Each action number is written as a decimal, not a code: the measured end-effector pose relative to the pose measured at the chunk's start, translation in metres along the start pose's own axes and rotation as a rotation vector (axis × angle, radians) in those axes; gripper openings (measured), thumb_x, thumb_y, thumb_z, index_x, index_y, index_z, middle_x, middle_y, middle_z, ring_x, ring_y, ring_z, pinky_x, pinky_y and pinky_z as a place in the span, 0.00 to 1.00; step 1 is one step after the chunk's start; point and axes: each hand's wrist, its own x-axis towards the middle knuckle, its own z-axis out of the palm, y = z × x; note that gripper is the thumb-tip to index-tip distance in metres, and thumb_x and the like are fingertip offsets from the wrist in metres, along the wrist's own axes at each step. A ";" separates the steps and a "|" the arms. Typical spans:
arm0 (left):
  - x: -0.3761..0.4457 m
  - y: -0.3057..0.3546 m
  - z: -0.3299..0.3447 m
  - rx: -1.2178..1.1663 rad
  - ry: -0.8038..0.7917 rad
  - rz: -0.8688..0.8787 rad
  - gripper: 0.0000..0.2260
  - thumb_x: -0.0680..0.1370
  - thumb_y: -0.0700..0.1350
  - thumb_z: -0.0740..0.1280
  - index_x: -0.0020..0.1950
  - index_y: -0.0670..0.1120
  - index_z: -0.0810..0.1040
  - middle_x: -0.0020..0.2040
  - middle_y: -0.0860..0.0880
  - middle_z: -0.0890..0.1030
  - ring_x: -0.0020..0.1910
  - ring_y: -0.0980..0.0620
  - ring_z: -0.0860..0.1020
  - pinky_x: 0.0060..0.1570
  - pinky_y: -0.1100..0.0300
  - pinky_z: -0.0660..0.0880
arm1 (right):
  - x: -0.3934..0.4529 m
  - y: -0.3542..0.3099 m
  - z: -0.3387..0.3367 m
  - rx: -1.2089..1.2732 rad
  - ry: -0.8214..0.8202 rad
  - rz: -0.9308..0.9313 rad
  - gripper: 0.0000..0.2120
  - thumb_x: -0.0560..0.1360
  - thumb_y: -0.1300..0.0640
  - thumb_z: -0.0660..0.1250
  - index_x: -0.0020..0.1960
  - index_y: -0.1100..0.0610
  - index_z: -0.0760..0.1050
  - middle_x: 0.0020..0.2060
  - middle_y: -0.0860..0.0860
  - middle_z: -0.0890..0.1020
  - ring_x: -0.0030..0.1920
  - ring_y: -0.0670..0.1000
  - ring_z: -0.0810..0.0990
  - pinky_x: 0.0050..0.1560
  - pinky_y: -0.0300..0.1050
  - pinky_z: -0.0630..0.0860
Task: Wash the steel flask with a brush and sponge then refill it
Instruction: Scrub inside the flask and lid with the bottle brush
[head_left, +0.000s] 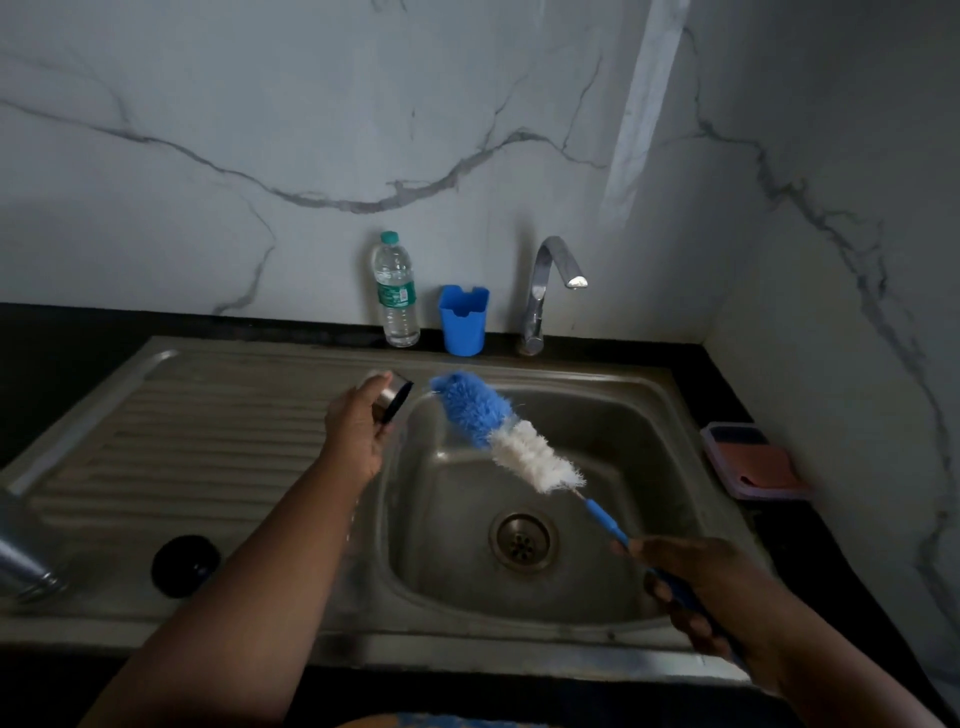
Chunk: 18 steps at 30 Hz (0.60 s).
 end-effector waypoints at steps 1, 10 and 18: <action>0.000 0.002 -0.007 0.044 0.007 0.049 0.07 0.73 0.43 0.74 0.45 0.46 0.76 0.39 0.47 0.79 0.36 0.53 0.77 0.29 0.65 0.74 | 0.001 -0.001 0.002 -0.025 0.022 -0.012 0.12 0.76 0.52 0.65 0.45 0.61 0.79 0.28 0.55 0.71 0.21 0.48 0.61 0.23 0.36 0.54; -0.038 0.019 -0.098 0.902 -0.052 0.419 0.32 0.57 0.53 0.80 0.57 0.51 0.74 0.50 0.52 0.78 0.46 0.55 0.77 0.46 0.62 0.72 | 0.009 -0.016 0.037 -0.216 -0.028 -0.185 0.16 0.77 0.56 0.65 0.33 0.62 0.75 0.19 0.53 0.67 0.17 0.48 0.61 0.21 0.34 0.57; -0.090 0.026 -0.157 1.276 -0.045 0.438 0.29 0.61 0.54 0.81 0.57 0.55 0.73 0.53 0.57 0.77 0.52 0.58 0.77 0.48 0.64 0.71 | 0.022 -0.031 0.065 -0.333 -0.177 -0.296 0.15 0.78 0.57 0.65 0.34 0.58 0.82 0.20 0.53 0.71 0.18 0.49 0.63 0.23 0.36 0.59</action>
